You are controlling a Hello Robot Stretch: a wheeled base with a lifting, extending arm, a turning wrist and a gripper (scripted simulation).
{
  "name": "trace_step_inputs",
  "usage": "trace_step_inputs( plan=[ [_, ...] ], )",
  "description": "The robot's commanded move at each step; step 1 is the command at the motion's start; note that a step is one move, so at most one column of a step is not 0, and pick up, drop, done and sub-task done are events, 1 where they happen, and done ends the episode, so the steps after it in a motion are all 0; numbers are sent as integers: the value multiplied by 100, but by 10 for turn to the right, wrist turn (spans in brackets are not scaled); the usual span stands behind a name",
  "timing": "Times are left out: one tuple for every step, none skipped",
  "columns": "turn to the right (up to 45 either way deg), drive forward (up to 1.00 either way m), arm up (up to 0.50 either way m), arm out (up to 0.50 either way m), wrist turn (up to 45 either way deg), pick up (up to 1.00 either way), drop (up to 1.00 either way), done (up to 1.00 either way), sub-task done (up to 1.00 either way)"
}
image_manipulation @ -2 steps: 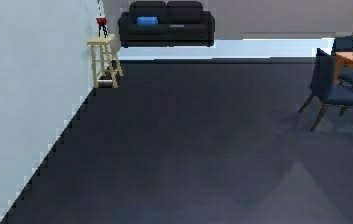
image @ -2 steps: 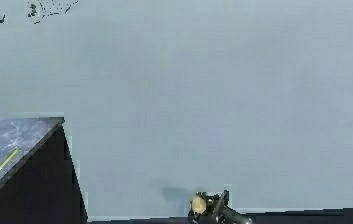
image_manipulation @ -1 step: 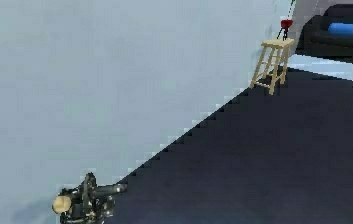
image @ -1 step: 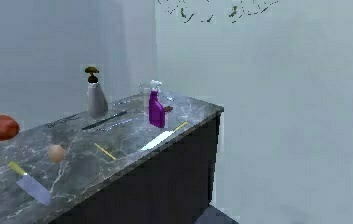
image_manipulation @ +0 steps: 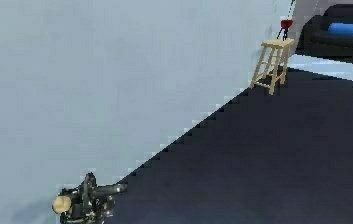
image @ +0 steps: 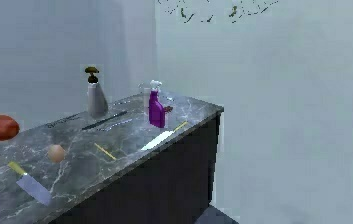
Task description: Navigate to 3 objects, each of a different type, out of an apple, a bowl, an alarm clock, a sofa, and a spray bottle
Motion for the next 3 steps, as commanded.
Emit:
trace_step_inputs(
  plan=[
    [450,0,0,0,0,0,0,0,0],
    [450,0,0,0,0,0,0,0,0],
    [300,0,0,0,0,0,0,0,0]
  ],
)
